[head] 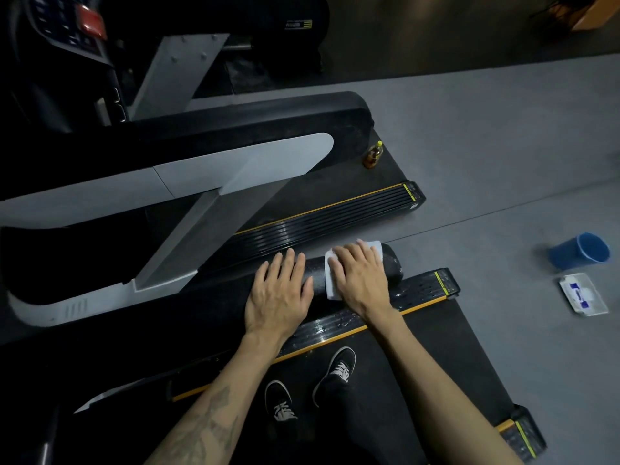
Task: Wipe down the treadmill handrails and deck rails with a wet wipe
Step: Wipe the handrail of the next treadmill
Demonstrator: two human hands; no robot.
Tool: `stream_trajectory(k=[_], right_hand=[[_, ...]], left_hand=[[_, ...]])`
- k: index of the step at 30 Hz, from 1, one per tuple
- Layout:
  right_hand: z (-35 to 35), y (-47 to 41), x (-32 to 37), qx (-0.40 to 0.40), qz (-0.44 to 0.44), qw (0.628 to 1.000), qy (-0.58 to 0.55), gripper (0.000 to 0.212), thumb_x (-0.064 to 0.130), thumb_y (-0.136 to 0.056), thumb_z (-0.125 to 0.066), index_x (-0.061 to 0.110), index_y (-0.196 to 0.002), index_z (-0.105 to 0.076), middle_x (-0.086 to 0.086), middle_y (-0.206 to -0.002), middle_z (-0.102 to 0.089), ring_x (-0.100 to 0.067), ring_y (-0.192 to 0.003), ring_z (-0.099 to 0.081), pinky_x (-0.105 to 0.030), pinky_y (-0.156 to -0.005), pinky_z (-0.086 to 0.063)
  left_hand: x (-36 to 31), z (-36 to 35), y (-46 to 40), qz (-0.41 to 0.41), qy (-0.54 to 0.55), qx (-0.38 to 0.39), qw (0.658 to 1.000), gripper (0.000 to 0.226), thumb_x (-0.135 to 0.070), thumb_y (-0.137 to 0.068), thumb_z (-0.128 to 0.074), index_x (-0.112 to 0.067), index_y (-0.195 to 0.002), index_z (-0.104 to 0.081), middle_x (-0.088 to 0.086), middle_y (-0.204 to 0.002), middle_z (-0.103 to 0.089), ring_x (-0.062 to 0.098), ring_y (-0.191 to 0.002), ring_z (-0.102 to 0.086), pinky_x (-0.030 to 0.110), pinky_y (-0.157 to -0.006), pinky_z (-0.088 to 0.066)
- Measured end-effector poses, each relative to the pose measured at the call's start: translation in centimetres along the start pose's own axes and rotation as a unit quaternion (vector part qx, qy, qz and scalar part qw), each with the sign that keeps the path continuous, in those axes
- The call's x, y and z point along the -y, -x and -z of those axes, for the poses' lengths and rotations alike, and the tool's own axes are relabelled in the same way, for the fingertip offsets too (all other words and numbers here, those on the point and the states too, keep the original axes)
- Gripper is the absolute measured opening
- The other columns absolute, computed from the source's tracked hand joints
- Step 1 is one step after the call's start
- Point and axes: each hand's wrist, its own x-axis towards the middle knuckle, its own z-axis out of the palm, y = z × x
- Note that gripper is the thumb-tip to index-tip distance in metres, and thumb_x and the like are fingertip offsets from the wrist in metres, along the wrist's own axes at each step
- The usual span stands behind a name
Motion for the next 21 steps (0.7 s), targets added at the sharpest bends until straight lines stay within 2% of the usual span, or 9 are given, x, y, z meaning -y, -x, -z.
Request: stream_trajectory(k=[3, 6, 8, 11, 14, 17, 19, 21], right_hand=[[0.6, -2.7, 0.6, 0.058, -0.021, 0.996, 0.062, 0.051, 0.045, -0.108, -0.024, 0.021, -0.124, -0.066, -0.004, -0.132, -0.063, -0.025, -0.136, -0.045, -0.044, -0.126, -0.012], [1.6, -4.1, -0.4, 0.115, -0.04, 0.989, 0.088, 0.053, 0.047, -0.109, -0.024, 0.019, -0.132, -0.063, -0.011, -0.136, -0.061, -0.032, -0.133, -0.049, -0.045, -0.123, -0.021], [1.8, -4.2, -1.5, 0.127, -0.045, 0.982, 0.131, 0.054, 0.043, -0.109, -0.019, 0.021, -0.138, -0.058, -0.009, -0.139, -0.059, -0.032, -0.132, -0.048, -0.045, -0.118, -0.028], [1.7, -2.6, -1.8, 0.063, -0.047, 0.986, 0.148, 0.051, 0.035, -0.109, -0.014, 0.019, -0.135, -0.056, -0.004, -0.137, -0.059, -0.026, -0.13, -0.046, -0.039, -0.117, -0.028], [0.4, 0.4, -0.1, 0.004, -0.017, 0.991, 0.132, 0.057, 0.028, -0.108, -0.005, 0.011, -0.15, -0.041, -0.007, -0.151, -0.046, -0.028, -0.148, -0.031, -0.041, -0.124, -0.016], [-0.7, 2.3, 0.0, -0.018, 0.014, 0.999, 0.034, 0.053, 0.033, -0.113, -0.021, 0.011, -0.16, -0.033, -0.008, -0.167, -0.028, -0.024, -0.158, -0.014, -0.043, -0.127, -0.013], [-0.3, 1.9, -1.3, -0.019, 0.028, 0.999, 0.011, 0.053, 0.038, -0.112, -0.03, 0.016, -0.16, -0.033, -0.007, -0.168, -0.025, -0.022, -0.158, -0.012, -0.043, -0.128, -0.013], [0.2, 1.3, -2.6, -0.022, 0.011, 1.0, 0.008, 0.054, 0.04, -0.112, -0.029, 0.017, -0.161, -0.031, -0.007, -0.169, -0.023, -0.022, -0.158, -0.011, -0.041, -0.129, -0.009]], left_hand=[[0.0, -0.1, 0.0, 0.0, 0.004, -0.004, 1.0, 0.057, -0.042, -0.107, -0.031, -0.009, -0.146, -0.055, 0.014, -0.147, -0.058, 0.03, -0.135, -0.056, 0.049, -0.109, -0.046], [0.1, -0.1, 0.0, 0.0, 0.004, 0.003, 1.0, 0.057, -0.043, -0.107, -0.03, -0.01, -0.148, -0.053, 0.013, -0.148, -0.057, 0.03, -0.136, -0.054, 0.049, -0.11, -0.045], [0.1, -0.1, 0.1, -0.001, 0.003, 0.007, 1.0, 0.057, -0.043, -0.107, -0.03, -0.01, -0.148, -0.053, 0.013, -0.149, -0.056, 0.03, -0.137, -0.054, 0.048, -0.111, -0.044], [0.1, -0.3, 0.0, 0.0, 0.004, 0.001, 1.0, 0.057, -0.043, -0.107, -0.031, -0.009, -0.147, -0.054, 0.013, -0.147, -0.058, 0.03, -0.135, -0.055, 0.049, -0.109, -0.045], [0.0, -0.3, 0.0, 0.001, 0.007, -0.002, 1.0, 0.057, -0.042, -0.107, -0.031, -0.009, -0.145, -0.056, 0.014, -0.145, -0.059, 0.03, -0.134, -0.056, 0.049, -0.108, -0.046], [0.0, -0.1, 0.1, -0.001, 0.009, -0.006, 1.0, 0.056, -0.042, -0.108, -0.03, -0.009, -0.145, -0.056, 0.014, -0.146, -0.059, 0.03, -0.134, -0.057, 0.048, -0.109, -0.047], [0.0, -0.1, 0.2, -0.006, 0.011, -0.01, 1.0, 0.055, -0.041, -0.108, -0.031, -0.009, -0.146, -0.056, 0.014, -0.147, -0.057, 0.029, -0.135, -0.056, 0.048, -0.11, -0.046], [0.2, 0.0, 0.3, -0.013, 0.011, -0.016, 1.0, 0.053, -0.04, -0.109, -0.032, -0.009, -0.146, -0.054, 0.013, -0.149, -0.055, 0.028, -0.137, -0.054, 0.048, -0.11, -0.046]])
